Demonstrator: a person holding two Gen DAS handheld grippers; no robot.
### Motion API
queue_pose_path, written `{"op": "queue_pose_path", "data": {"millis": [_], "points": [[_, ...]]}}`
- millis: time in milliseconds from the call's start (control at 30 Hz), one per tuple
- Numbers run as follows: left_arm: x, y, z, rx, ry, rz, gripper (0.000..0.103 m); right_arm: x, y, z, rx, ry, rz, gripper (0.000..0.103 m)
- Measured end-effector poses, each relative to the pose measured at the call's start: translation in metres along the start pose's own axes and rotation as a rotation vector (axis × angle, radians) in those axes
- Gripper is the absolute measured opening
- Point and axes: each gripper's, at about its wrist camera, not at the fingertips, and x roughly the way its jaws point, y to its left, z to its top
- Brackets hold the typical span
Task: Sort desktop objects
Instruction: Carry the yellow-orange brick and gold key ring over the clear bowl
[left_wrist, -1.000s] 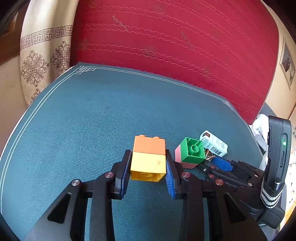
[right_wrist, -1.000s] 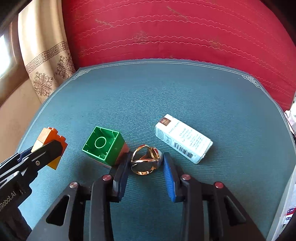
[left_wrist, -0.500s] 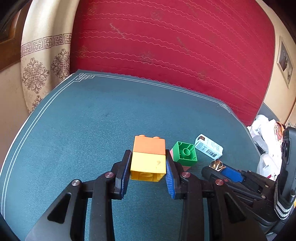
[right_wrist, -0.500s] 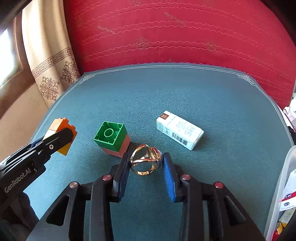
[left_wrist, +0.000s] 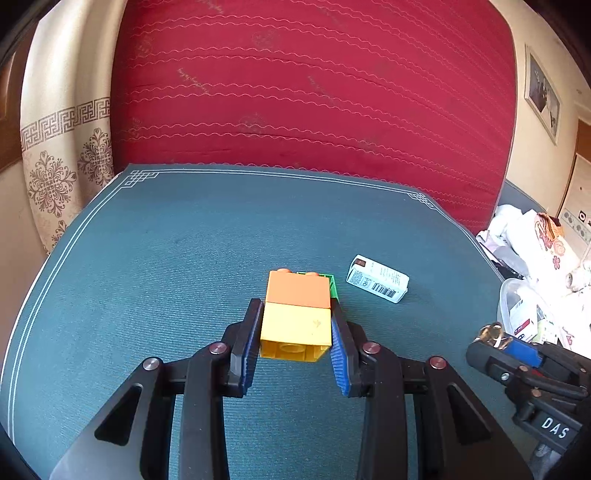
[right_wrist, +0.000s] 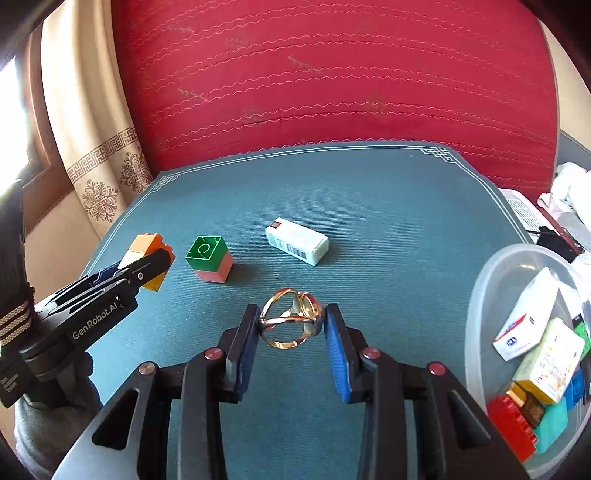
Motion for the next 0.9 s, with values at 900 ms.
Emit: {"op": "queue_pose_path", "data": {"millis": [900], "points": [[-0.008, -0.076, -0.016, 0.155, 0.067, -0.170, 0.036, -0.106, -0.144, -0.063, 0.224, -0.065, -0.244, 0.039]]}}
